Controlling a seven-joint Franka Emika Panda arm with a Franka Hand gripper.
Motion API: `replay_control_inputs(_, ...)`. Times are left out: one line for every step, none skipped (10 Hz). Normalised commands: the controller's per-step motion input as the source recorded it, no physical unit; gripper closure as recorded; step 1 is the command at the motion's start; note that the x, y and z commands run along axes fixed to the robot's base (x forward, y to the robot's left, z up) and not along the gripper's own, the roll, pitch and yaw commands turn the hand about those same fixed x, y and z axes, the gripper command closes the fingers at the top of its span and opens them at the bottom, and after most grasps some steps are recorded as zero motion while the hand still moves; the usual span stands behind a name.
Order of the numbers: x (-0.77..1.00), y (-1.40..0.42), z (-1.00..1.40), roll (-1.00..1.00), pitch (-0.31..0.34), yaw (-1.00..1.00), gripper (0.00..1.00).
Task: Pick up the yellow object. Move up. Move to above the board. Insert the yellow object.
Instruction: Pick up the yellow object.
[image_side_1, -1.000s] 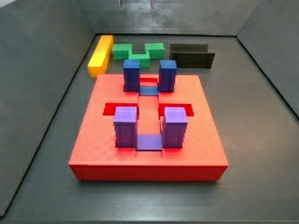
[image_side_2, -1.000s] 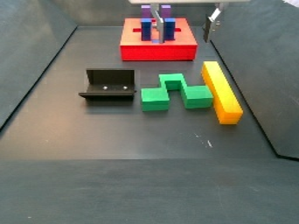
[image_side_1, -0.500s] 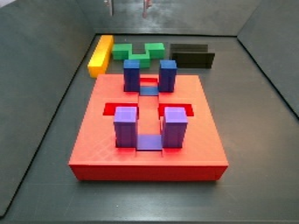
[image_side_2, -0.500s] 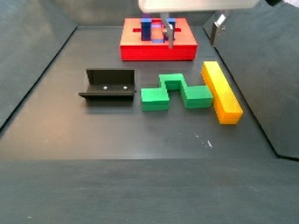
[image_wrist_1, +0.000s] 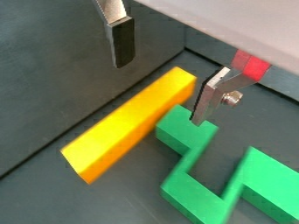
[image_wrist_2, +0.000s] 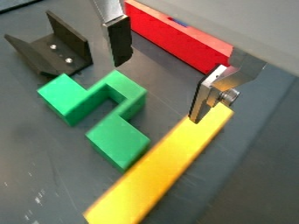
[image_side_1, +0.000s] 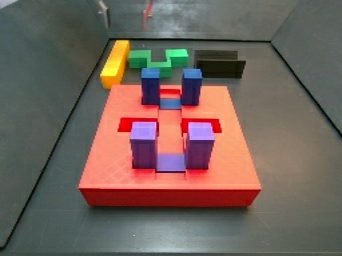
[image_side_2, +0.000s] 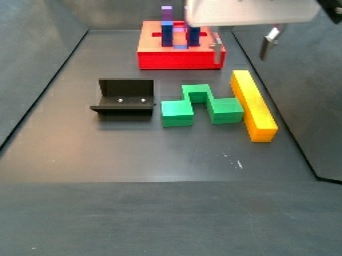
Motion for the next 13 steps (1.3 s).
replay_control_inputs(-0.19,0.0,-0.11,0.0,-0.076,0.06,0.0)
replay_control_inputs(-0.11,0.0,-0.2,0.03,0.0,0.07,0.0)
replay_control_inputs(-0.13,0.0,-0.21,0.02,0.0,0.07,0.0)
replay_control_inputs(0.0,0.0,0.0,0.03,0.0,0.0,0.0)
replay_control_inputs(0.0,0.0,-0.07,0.06,0.03,0.0,0.0)
replay_control_inputs(-0.09,-0.01,-0.4,0.15,0.011,0.0,0.0)
replay_control_inputs(-0.08,-0.02,-0.51,0.15,0.0,0.0,0.0)
replay_control_inputs(-0.01,0.0,-0.47,0.13,0.0,0.0,0.0)
replay_control_inputs(0.0,0.0,-0.41,0.09,0.0,0.01,0.0)
replay_control_inputs(0.0,0.0,-0.45,0.08,-0.004,0.05,0.0)
replay_control_inputs(0.0,0.0,-0.49,0.08,0.0,0.07,0.0)
replay_control_inputs(-0.02,0.0,-0.45,0.11,0.0,0.06,0.0)
replay_control_inputs(-0.22,-0.06,-0.26,0.1,0.0,0.0,0.0)
